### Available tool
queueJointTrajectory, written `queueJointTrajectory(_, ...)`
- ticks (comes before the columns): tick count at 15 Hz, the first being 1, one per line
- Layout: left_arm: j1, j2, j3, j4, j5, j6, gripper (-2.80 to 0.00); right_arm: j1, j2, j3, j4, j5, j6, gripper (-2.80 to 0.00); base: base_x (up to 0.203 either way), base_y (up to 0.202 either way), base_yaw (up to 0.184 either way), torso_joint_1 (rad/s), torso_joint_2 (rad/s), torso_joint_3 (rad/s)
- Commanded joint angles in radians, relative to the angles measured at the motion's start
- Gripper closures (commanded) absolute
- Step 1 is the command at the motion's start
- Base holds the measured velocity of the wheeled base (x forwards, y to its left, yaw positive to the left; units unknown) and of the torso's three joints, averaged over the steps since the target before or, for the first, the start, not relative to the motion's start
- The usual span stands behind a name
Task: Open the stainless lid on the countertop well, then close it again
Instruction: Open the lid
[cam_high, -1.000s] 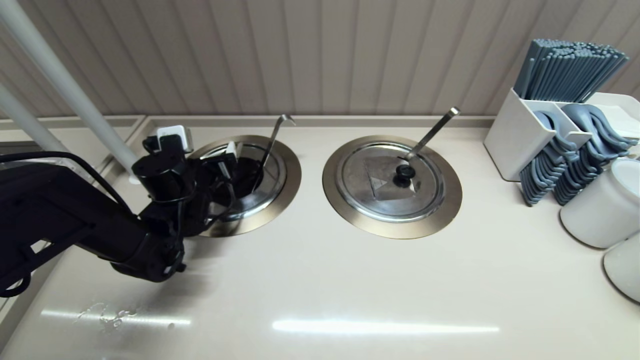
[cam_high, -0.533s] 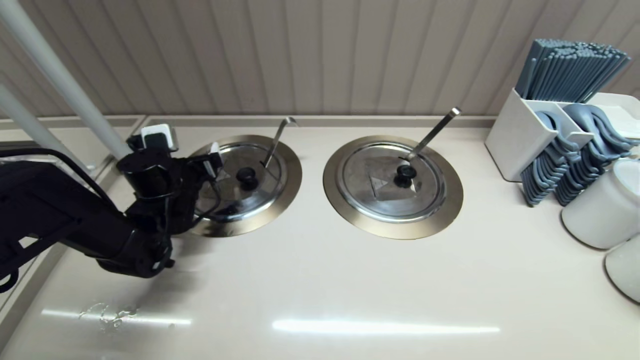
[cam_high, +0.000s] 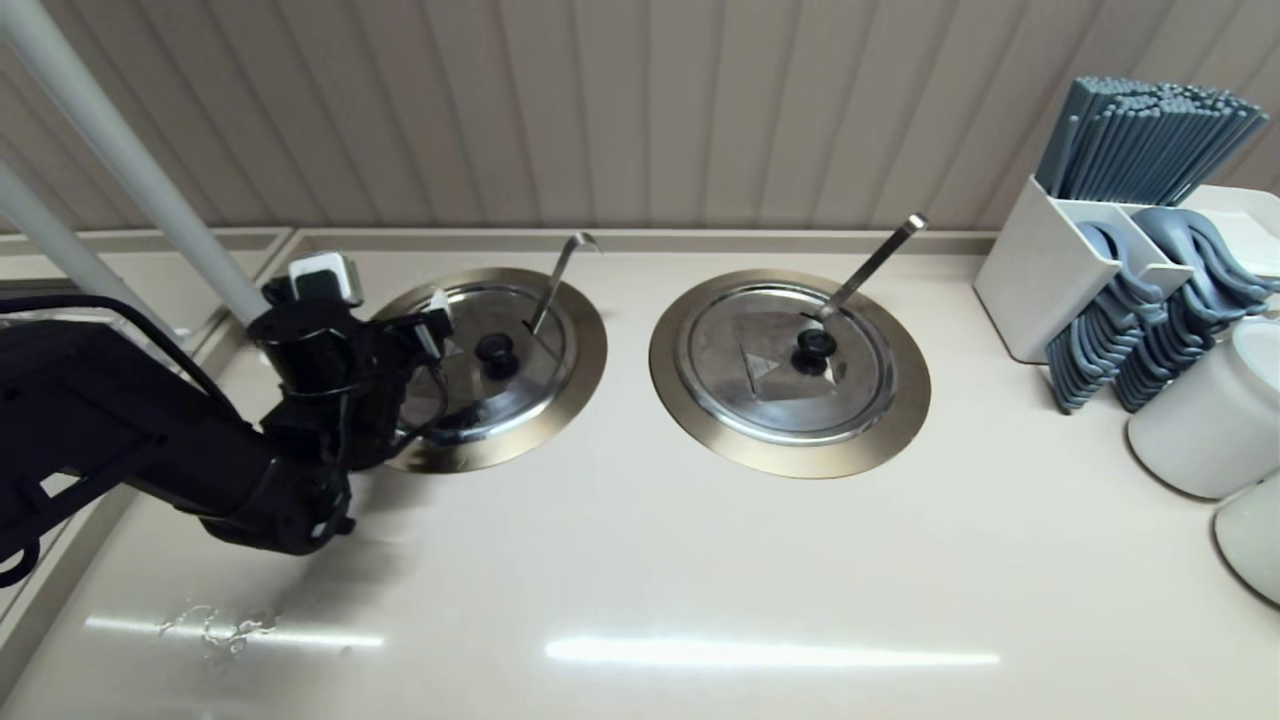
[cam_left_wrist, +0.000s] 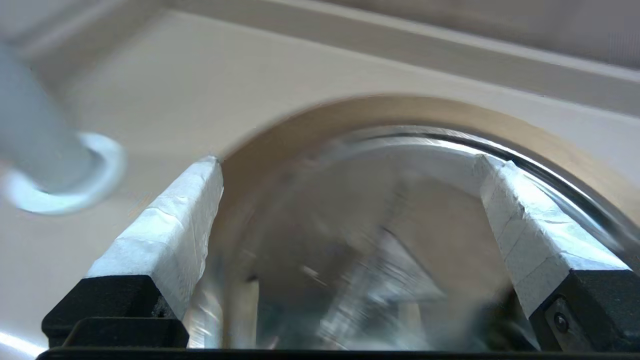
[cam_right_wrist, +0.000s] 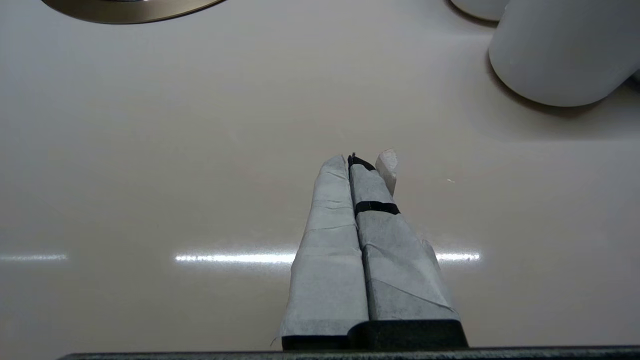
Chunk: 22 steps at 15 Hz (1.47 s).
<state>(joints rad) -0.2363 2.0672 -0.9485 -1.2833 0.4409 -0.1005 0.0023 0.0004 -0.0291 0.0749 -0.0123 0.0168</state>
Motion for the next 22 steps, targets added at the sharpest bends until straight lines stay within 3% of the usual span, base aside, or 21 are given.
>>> queueJointTrajectory(1, -0.023, -0.009, 0.007, 0.028, -0.003, -0.022, -2.80, 0.001, 0.001, 0.000, 0.000, 0.000, 0.000, 0.00, 0.000, 0.000, 0.000, 0.000, 0.00, 0.000)
queueJointTrajectory(5, -0.023, -0.061, 0.028, 0.151, -0.112, -0.111, -2.80, 0.001, 0.001, 0.000, 0.000, 0.000, 0.000, 0.00, 0.000, 0.000, 0.000, 0.000, 0.00, 0.000)
queueJointTrajectory(8, -0.023, -0.074, 0.052, 0.153, -0.145, -0.114, -2.80, 0.001, 0.001, -0.001, 0.000, 0.000, 0.000, 0.00, 0.000, 0.000, 0.000, 0.000, 0.00, 0.000)
queueJointTrajectory(9, -0.023, -0.077, 0.062, 0.150, -0.182, -0.113, -2.80, 0.001, 0.001, 0.000, 0.000, 0.000, 0.000, 0.00, 0.000, 0.000, 0.000, 0.000, 0.00, 0.000)
queueJointTrajectory(13, -0.033, -0.068, 0.070, 0.150, -0.230, -0.105, -2.80, 0.001, 0.001, 0.000, 0.000, 0.000, 0.000, 0.00, 0.000, 0.000, 0.000, 0.000, 0.00, 0.000)
queueJointTrajectory(16, -0.047, -0.024, 0.070, 0.139, -0.234, -0.042, -2.80, 0.000, 0.001, 0.000, 0.000, 0.000, 0.000, 0.00, 0.000, 0.000, 0.000, 0.000, 0.00, 0.000)
queueJointTrajectory(22, -0.063, 0.032, 0.076, 0.090, -0.225, -0.007, -2.80, 0.001, 0.001, 0.000, 0.000, 0.000, 0.000, 0.00, 0.000, 0.000, 0.000, 0.000, 0.00, 0.000)
